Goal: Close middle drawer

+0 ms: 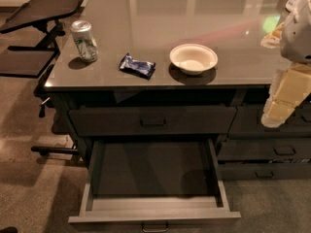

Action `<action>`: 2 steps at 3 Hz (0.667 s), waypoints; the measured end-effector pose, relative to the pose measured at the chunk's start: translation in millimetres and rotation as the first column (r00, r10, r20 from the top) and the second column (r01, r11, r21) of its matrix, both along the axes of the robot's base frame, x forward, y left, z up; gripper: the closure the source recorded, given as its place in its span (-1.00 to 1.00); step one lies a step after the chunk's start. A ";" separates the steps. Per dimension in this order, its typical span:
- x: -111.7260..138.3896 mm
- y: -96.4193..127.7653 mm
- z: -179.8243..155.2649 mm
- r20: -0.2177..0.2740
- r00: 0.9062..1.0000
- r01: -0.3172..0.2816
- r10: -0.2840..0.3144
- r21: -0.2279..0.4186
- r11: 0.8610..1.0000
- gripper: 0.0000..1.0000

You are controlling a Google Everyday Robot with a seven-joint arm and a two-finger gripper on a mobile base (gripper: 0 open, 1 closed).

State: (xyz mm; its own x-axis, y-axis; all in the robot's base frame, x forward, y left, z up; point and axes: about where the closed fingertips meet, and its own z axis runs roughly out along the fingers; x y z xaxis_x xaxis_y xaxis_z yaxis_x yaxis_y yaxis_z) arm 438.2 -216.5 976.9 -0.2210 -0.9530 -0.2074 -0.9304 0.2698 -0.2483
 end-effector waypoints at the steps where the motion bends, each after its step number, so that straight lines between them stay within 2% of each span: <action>1: 0.0 0.0 0.0 0.000 1.000 0.000 0.000 0.000 1.000 -1.00; 2: -4.9 -3.3 -27.5 0.004 1.000 -0.005 0.005 0.047 0.999 -1.00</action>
Offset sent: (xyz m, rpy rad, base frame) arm -0.0369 -0.0286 -0.2042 0.3583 -0.0145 0.0382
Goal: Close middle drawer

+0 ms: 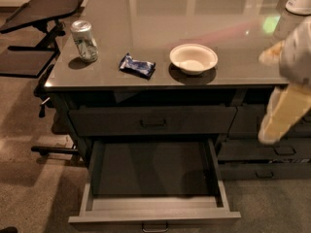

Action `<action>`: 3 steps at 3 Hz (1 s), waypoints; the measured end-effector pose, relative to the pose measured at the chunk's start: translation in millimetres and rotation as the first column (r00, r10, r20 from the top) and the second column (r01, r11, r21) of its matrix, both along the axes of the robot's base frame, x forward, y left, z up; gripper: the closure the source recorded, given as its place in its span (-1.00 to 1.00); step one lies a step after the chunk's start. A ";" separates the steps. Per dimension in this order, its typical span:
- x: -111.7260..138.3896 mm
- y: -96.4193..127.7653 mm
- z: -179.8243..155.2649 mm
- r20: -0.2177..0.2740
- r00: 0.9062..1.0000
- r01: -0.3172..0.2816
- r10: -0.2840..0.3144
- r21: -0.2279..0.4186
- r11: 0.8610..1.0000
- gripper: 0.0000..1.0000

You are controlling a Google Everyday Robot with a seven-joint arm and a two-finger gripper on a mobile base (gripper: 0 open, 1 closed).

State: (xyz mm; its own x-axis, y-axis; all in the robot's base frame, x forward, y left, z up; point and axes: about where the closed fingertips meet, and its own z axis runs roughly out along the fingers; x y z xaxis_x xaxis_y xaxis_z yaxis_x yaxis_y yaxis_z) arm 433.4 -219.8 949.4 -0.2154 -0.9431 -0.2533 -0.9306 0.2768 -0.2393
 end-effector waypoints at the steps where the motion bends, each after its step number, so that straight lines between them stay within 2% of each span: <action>1: -20.3 -4.6 -78.9 -0.023 0.999 -0.032 0.036 0.146 0.989 -1.00; 2: -34.2 -6.5 -160.3 -0.019 0.998 -0.058 0.066 0.275 0.960 -1.00; 3: -47.6 -5.8 -236.7 -0.011 0.995 -0.085 0.097 0.396 0.914 -1.00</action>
Offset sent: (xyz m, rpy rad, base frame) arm -0.0469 -0.0126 -0.2621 0.4277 -0.0027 0.1391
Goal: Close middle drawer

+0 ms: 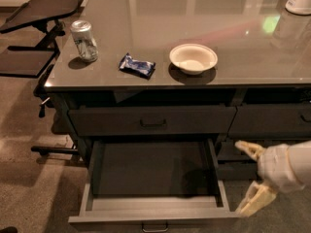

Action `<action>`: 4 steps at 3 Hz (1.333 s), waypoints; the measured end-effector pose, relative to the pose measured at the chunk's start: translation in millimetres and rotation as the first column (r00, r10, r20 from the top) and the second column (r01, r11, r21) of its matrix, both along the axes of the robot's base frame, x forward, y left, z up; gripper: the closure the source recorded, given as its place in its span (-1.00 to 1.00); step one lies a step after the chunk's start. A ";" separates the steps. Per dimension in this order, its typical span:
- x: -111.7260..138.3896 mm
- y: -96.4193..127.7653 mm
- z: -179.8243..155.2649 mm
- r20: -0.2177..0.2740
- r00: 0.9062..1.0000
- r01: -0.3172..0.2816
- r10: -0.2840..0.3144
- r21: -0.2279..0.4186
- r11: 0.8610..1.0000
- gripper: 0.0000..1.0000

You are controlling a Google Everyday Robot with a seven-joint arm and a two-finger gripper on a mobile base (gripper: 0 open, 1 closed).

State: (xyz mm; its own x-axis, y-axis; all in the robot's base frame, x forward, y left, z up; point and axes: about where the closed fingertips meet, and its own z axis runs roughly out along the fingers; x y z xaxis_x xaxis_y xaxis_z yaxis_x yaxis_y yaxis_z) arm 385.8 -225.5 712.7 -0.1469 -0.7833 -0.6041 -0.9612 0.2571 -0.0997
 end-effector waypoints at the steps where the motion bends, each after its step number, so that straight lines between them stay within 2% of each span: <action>1: -22.0 4.3 -67.8 -0.046 0.998 -0.040 0.044 0.088 0.995 -1.00; 2: -51.0 9.5 -129.5 -0.127 0.989 -0.054 0.072 0.138 0.989 -0.65; 3: -73.8 17.0 -184.9 -0.231 0.971 -0.028 0.063 0.152 0.988 -0.18; 4: -86.8 19.5 -226.2 -0.313 0.949 0.013 0.032 0.142 0.990 0.28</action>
Offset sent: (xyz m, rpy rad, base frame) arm -0.0894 0.0137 -0.2049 0.1898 0.2439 0.0836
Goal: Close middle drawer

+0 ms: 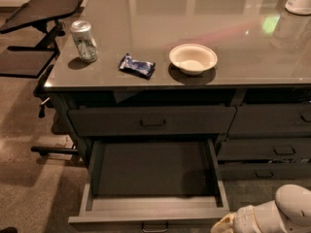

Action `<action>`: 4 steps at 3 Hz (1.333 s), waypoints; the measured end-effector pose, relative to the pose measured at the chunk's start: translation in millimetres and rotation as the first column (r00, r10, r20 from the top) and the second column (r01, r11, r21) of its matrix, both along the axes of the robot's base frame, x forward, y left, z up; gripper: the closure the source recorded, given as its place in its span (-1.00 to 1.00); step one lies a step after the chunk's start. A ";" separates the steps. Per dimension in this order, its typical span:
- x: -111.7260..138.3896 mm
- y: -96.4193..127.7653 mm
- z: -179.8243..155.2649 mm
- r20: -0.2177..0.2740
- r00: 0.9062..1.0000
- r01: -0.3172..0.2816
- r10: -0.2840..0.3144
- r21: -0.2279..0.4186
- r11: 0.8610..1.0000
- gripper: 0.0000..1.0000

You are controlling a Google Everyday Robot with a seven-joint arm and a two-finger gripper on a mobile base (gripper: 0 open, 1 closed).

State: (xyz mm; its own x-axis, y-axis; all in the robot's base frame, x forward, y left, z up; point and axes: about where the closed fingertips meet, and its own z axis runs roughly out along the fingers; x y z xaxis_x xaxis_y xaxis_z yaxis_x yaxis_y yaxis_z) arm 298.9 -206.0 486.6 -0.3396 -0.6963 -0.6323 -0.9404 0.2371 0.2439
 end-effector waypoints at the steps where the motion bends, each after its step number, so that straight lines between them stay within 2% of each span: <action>1: 1.0 1.0 -31.4 -0.053 0.998 0.020 -0.021 -0.030 0.999 0.75; 2: 9.0 0.7 -59.2 -0.086 0.996 0.032 -0.038 -0.066 0.997 1.00; 3: 20.1 0.5 -81.8 -0.103 0.994 0.032 -0.042 -0.094 0.995 1.00; 4: 38.1 0.9 -82.1 -0.074 0.996 0.034 -0.042 -0.107 0.994 0.64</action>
Offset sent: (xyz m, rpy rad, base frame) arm 0.0210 -0.0018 -0.0920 -0.1128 0.1238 -0.0559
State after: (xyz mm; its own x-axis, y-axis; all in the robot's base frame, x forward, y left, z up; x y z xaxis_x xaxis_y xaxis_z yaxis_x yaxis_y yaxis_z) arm 337.0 -205.1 404.4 -0.4110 -0.7436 -0.5274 -0.9100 0.3001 0.2860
